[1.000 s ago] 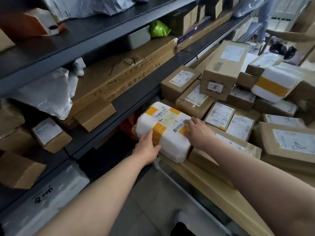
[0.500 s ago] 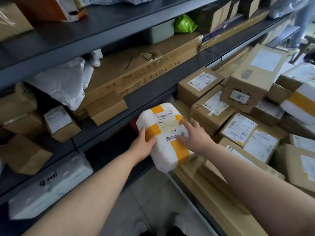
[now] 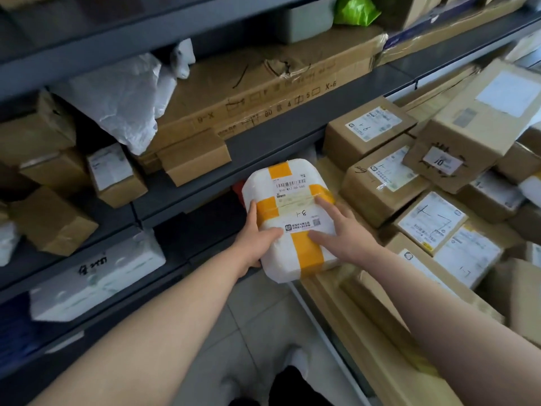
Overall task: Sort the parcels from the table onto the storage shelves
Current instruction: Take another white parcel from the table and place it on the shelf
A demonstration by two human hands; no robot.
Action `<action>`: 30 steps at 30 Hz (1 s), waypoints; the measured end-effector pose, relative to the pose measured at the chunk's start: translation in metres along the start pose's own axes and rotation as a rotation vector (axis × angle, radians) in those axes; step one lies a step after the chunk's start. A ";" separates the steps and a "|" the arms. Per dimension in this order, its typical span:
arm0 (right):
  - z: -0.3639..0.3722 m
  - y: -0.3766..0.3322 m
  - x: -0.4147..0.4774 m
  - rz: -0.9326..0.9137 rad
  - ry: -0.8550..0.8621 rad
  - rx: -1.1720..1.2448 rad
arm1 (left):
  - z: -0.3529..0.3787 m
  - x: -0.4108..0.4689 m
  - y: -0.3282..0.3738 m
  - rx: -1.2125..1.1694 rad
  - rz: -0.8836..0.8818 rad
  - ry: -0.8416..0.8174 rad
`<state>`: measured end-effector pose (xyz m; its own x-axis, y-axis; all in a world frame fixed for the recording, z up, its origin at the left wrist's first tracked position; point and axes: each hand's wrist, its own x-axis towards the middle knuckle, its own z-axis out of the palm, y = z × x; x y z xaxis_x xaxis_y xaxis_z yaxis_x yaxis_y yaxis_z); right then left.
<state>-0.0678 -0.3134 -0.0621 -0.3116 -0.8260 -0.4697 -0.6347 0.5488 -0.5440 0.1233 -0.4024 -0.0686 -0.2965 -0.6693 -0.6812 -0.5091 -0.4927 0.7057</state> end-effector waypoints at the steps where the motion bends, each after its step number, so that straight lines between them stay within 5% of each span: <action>1: 0.006 -0.002 -0.004 -0.008 0.008 -0.029 | -0.003 -0.003 -0.005 -0.010 -0.001 0.006; 11: 0.101 -0.065 -0.052 -0.189 -0.015 -0.156 | -0.079 -0.069 -0.089 -0.151 -0.007 0.154; 30: 0.368 -0.258 -0.253 -0.720 -0.440 -0.401 | -0.254 -0.340 -0.380 -0.506 -0.095 0.656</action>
<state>0.4353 -0.1982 -0.0590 0.4951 -0.7820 -0.3787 -0.7934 -0.2293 -0.5639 0.6227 -0.1282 -0.0561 0.3404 -0.7232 -0.6009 -0.0369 -0.6489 0.7600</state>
